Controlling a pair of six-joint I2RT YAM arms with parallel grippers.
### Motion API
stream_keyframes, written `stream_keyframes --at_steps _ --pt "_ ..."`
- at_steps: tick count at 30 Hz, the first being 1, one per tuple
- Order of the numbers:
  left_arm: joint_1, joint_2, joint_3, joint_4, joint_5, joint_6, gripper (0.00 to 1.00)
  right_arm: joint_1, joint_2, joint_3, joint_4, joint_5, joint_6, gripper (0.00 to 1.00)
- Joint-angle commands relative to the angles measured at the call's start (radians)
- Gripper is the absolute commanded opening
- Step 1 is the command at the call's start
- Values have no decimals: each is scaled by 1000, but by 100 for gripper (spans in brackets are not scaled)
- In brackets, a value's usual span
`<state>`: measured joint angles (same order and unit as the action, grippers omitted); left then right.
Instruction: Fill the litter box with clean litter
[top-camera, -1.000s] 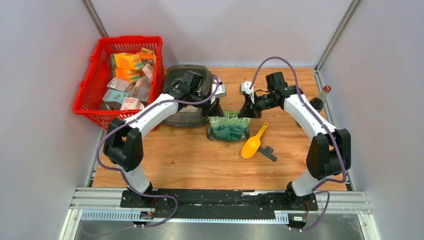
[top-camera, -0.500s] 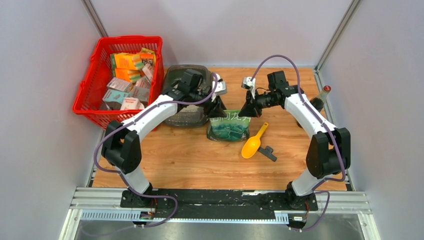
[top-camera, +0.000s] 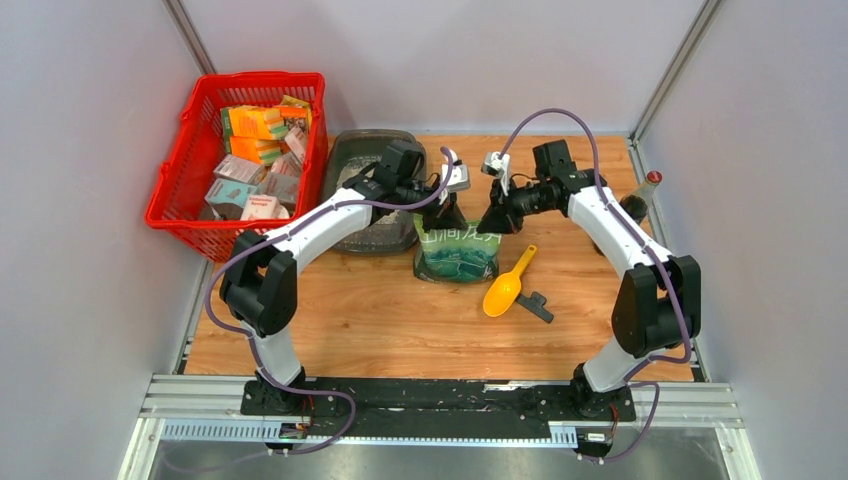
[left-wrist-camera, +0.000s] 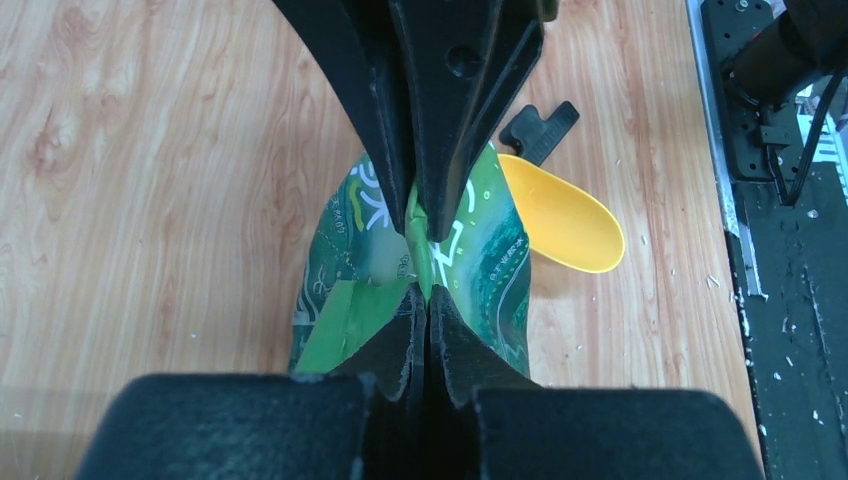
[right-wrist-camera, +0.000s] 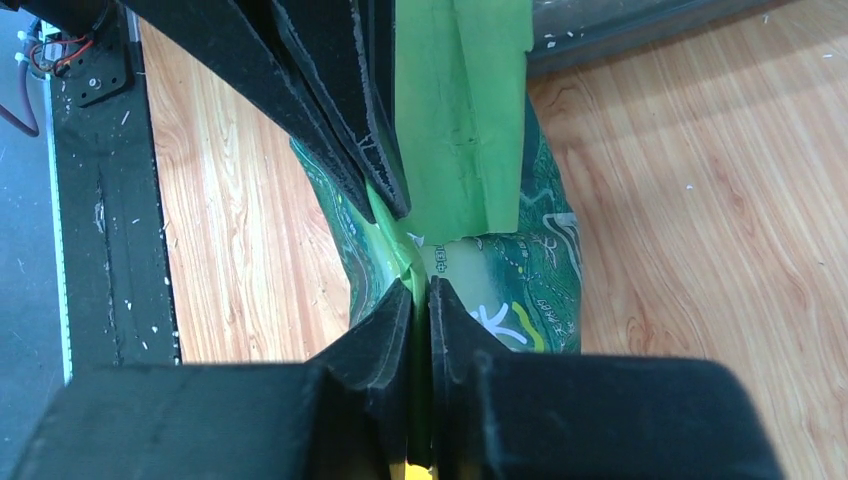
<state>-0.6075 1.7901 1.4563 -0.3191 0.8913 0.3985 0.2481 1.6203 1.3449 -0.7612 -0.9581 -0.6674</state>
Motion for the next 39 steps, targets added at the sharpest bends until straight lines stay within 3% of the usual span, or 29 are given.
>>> stream_keyframes --at_steps 1,4,7,15,23,27,39 --pt "-11 -23 1 20 11 -26 0 -26 -39 91 50 18 113 23" --pt "-11 -29 -1 29 1 -49 0 -110 -56 157 -39 -27 134 44" --pt "-9 -28 -2 35 3 -62 0 -199 -97 209 -168 -57 44 50" --pt "-11 -24 -2 40 3 -78 0 -237 -209 -28 -522 229 -372 51" --pt "-11 -34 -8 11 6 -66 0 -274 -136 -222 -442 441 -229 47" --pt "-11 -40 -14 2 5 -59 0 -277 -42 -216 -408 450 -132 39" --pt "-11 -54 -30 -23 -9 -40 0 -276 138 -234 -313 484 -34 35"
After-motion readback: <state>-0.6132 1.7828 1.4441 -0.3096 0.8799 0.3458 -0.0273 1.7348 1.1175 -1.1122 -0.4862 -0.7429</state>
